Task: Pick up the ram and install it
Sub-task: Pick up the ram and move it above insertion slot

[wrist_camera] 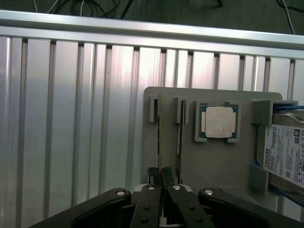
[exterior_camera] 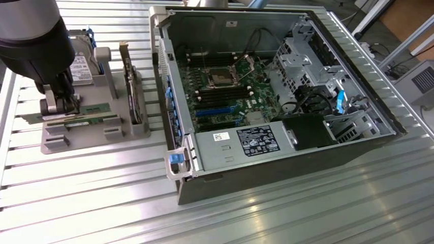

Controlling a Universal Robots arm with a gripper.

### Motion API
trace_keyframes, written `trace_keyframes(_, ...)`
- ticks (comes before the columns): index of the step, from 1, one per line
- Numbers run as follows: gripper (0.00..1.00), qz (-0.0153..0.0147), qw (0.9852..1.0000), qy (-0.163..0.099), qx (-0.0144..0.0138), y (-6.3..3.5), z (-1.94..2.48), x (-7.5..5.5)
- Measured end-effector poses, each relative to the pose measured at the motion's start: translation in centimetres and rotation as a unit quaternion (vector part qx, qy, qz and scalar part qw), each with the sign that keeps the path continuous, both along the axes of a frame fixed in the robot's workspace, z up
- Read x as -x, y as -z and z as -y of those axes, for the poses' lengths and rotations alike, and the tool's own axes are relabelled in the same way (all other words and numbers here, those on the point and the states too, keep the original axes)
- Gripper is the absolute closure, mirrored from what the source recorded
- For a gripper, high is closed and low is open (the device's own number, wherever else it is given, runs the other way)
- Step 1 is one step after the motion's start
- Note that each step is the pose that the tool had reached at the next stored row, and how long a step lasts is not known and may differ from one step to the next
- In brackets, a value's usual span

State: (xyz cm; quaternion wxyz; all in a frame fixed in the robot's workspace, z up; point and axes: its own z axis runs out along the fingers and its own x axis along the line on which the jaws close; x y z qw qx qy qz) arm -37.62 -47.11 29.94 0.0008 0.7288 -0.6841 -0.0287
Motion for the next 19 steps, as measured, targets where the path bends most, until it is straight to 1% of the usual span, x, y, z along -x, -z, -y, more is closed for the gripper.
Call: trace_keyframes(19,0.88,0.0001,1.0,0.0,-0.0001,-2.02,0.0,0.0)
